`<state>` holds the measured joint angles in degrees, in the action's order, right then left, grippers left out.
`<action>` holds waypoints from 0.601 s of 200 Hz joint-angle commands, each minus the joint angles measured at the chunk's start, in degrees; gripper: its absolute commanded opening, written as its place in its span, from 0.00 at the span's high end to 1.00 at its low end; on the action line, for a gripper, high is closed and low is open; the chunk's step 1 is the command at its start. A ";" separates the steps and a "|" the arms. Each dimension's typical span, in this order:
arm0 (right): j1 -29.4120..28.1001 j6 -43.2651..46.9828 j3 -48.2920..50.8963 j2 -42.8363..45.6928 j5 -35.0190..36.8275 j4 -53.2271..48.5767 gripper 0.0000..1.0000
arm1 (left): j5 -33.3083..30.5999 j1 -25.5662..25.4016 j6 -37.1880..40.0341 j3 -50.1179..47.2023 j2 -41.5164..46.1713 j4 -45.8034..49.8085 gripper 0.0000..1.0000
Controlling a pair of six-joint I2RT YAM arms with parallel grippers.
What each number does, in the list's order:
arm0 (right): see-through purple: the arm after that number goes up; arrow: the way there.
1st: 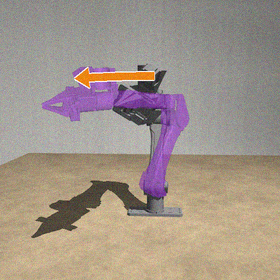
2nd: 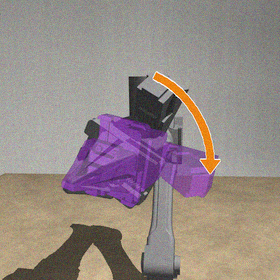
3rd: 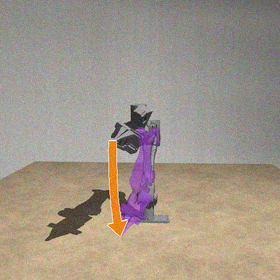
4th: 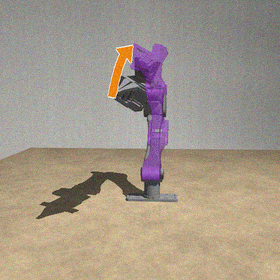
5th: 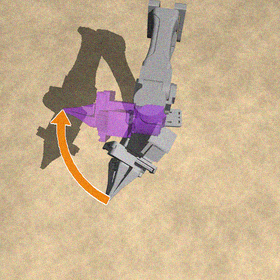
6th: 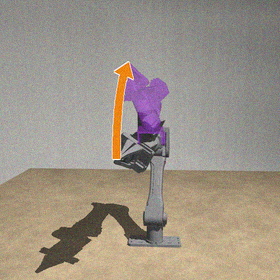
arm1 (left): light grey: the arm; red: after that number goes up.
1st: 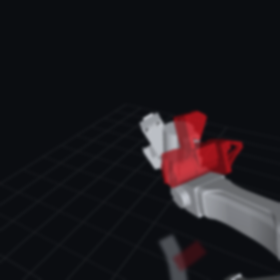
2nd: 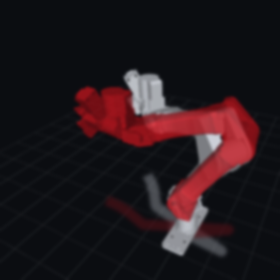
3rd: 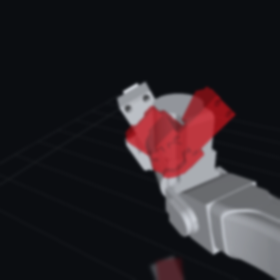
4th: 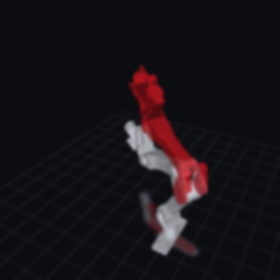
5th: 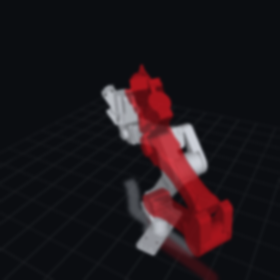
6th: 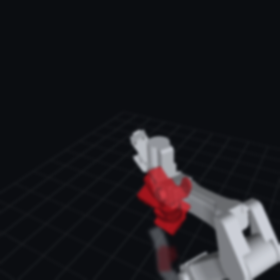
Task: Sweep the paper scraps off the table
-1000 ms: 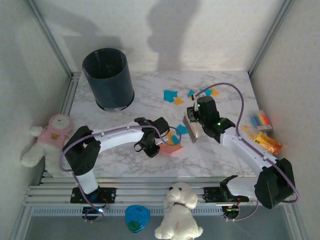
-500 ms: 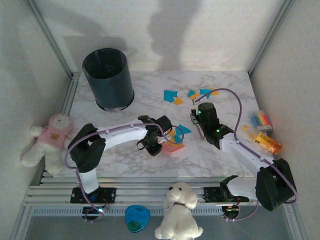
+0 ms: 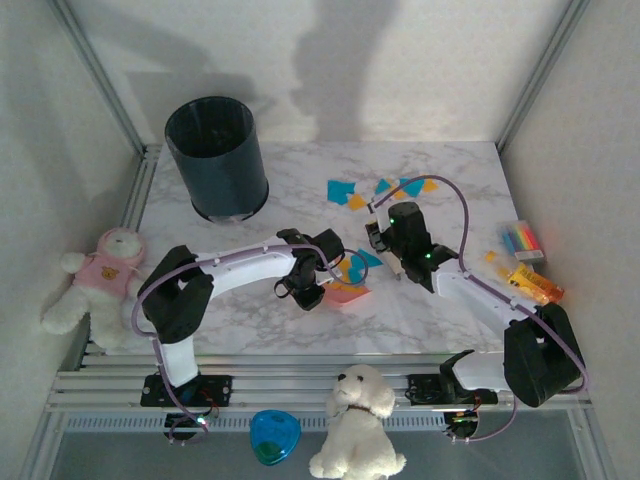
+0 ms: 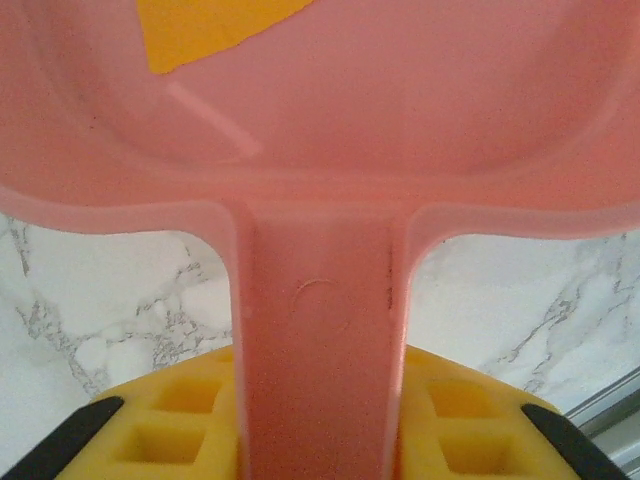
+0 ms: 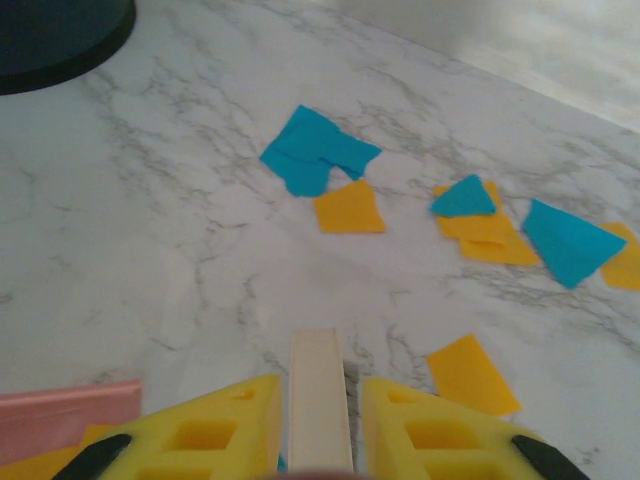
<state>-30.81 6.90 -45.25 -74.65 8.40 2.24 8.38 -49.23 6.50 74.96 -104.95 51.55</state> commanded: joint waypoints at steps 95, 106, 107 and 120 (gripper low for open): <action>-1.37 -4.47 -1.74 0.54 -12.45 -3.29 1.00 | -1.49 0.54 1.39 1.95 -1.93 1.80 1.00; -1.41 -4.74 -1.86 0.89 -13.07 -3.73 1.00 | -1.61 0.56 1.40 1.94 -1.93 1.66 1.00; -1.38 -4.72 -1.86 0.95 -13.11 -3.73 1.00 | -1.61 0.55 1.41 1.94 -1.93 1.64 1.00; -1.40 -5.04 -1.93 1.26 -13.94 -4.28 1.00 | -1.70 0.54 1.41 1.95 -1.84 1.68 1.00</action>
<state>-31.55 4.25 -46.09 -74.50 -1.83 0.62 7.94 -49.23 7.11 75.75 -105.82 51.51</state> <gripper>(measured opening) 0.260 0.259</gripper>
